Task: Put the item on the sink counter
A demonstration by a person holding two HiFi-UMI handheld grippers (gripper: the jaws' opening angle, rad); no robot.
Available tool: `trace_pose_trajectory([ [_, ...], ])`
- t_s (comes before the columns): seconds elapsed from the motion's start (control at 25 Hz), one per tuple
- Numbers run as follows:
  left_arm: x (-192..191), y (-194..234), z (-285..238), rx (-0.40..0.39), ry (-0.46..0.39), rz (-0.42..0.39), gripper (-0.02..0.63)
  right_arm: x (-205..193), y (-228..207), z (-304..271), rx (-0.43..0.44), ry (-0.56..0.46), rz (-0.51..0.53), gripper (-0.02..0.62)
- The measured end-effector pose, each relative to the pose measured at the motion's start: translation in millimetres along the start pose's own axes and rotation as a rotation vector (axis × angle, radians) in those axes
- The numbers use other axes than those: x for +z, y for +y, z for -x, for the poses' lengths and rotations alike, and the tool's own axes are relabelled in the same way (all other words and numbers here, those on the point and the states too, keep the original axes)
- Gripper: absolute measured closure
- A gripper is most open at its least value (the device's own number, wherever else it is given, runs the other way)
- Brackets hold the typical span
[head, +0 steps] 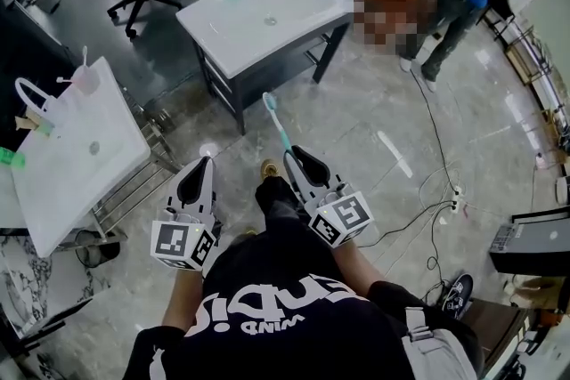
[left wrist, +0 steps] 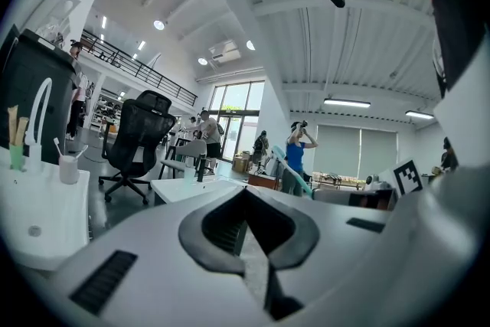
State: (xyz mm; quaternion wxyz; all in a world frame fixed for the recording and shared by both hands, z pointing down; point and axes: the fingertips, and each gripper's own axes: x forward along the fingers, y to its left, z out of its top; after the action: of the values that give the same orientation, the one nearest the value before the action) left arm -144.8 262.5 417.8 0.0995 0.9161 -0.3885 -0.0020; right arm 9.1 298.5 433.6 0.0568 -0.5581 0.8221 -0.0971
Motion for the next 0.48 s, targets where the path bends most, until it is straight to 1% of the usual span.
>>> trace_pose_trajectory([
  [0.24,7.7,14.1,-37.2,-0.004,0.0,-0.006,0.586,8.5,-19.5,-32.5,0.022,-0.004,0.011,0.523],
  [0.48,14.5,35.8,-79.0,0.002,0.006,0.008,0.586,18.7,-46.0,-74.6,0.033,-0.007,0.014,0.523],
])
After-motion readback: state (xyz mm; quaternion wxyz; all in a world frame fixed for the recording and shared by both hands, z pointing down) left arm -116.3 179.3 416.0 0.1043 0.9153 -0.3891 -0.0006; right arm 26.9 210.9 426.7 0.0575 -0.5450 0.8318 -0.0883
